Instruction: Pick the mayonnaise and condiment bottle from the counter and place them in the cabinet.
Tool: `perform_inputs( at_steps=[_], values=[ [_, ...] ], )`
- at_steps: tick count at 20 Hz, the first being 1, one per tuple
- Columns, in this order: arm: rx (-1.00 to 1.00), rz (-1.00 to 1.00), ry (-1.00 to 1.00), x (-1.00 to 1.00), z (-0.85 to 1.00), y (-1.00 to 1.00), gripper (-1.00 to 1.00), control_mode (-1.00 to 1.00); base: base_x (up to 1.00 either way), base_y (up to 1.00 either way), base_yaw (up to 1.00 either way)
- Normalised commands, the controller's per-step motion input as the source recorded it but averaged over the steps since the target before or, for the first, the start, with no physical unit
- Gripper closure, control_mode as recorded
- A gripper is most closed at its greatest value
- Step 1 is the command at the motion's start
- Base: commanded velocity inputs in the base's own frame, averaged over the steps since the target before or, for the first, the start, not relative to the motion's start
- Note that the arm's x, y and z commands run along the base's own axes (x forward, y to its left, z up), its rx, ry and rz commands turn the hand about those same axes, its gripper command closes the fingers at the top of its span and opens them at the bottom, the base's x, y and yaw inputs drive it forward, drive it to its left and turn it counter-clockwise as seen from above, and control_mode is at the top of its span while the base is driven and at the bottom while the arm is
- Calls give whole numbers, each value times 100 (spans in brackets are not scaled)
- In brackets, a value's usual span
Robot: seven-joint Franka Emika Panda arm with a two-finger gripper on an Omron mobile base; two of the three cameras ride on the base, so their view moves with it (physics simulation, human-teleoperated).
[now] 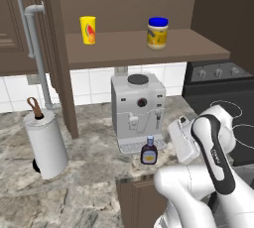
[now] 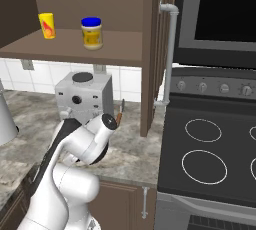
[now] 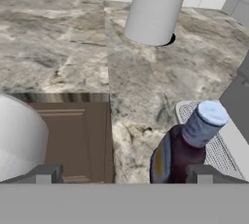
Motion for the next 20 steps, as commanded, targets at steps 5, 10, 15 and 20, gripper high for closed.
perform_inputs(
  at_steps=[5, 10, 15, 20],
  values=[
    [0, 0, 0, 6, -14, 21, -100, -100, 0, 0, 0],
    [0, 0, 0, 5, -14, 7, -100, -100, 0, 0, 0],
    [0, 0, 0, 9, -14, 0, -100, -100, 0, 0, 0],
    [1, 0, 0, 16, -8, 0, -100, -100, 0, 0, 0]
  ],
)
